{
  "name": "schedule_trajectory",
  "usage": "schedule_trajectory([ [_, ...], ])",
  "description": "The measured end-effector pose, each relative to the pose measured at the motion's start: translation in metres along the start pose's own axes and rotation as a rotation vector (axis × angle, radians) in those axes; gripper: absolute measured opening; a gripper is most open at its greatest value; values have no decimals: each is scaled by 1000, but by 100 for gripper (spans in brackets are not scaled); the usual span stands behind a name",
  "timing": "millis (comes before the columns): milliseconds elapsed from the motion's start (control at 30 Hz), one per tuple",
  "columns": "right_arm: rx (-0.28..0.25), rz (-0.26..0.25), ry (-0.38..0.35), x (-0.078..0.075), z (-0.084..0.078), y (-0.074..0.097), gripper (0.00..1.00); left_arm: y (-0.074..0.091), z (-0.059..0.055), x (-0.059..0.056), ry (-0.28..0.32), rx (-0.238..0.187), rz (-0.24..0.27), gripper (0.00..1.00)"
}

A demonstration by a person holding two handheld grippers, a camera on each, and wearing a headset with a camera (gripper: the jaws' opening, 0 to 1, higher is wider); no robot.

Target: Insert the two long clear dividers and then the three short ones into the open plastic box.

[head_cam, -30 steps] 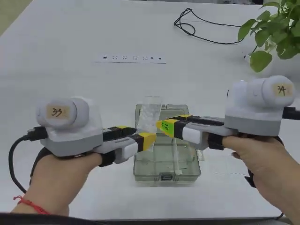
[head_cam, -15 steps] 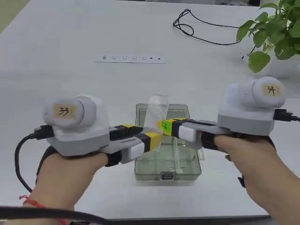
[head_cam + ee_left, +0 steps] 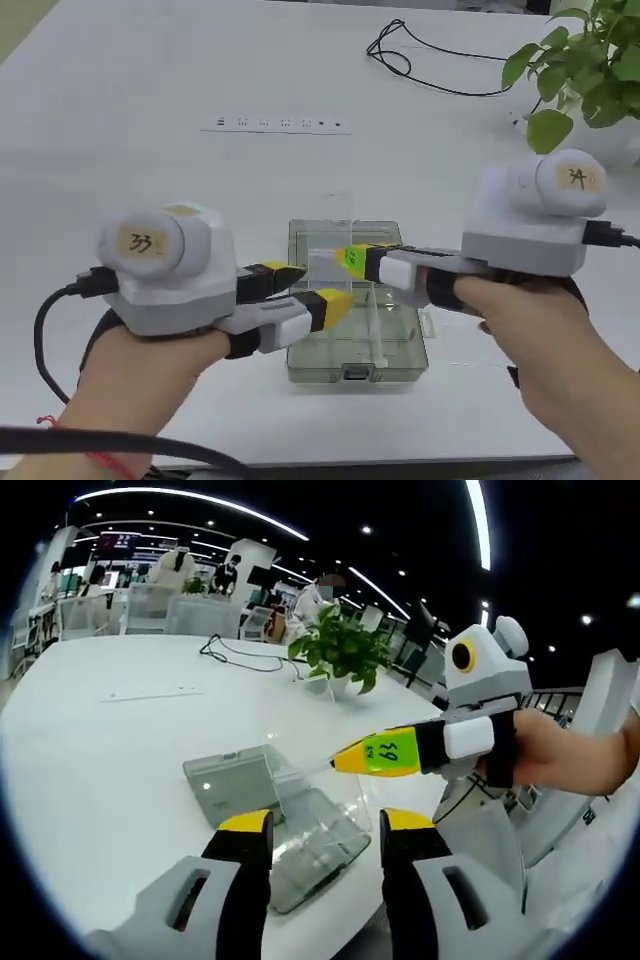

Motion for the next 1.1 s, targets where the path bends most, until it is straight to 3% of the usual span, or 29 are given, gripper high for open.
schedule_trajectory([
  [133,9,-32,-26,-2,4,2,6,6,-6,5,-53,14,-18,50],
  [467,105,-122,-94,-16,15,-6,7,20,-21,22,-190,31,-70,72],
  [600,151,-172,-117,-19,13,-11,7,23,-27,25,-226,54,-94,79],
  [733,202,-224,-154,-26,8,-17,7,25,-31,27,-260,47,-124,86],
  [867,282,-322,-195,-30,2,-21,7,25,-37,29,-292,57,-154,93],
  [1100,339,-392,-243,-40,-4,-35,6,24,-46,34,-317,69,-192,100],
])
Point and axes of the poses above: the centre of the closed fingertips' face, and the gripper's own axes: y roughly backward along the fingers, x roughly to its left, z roughly out of its top, the point moved 9 cm from there along y, roughly backward along the fingers, and after that the axes turned 10 degrees about -y, right-handed, at the moved point
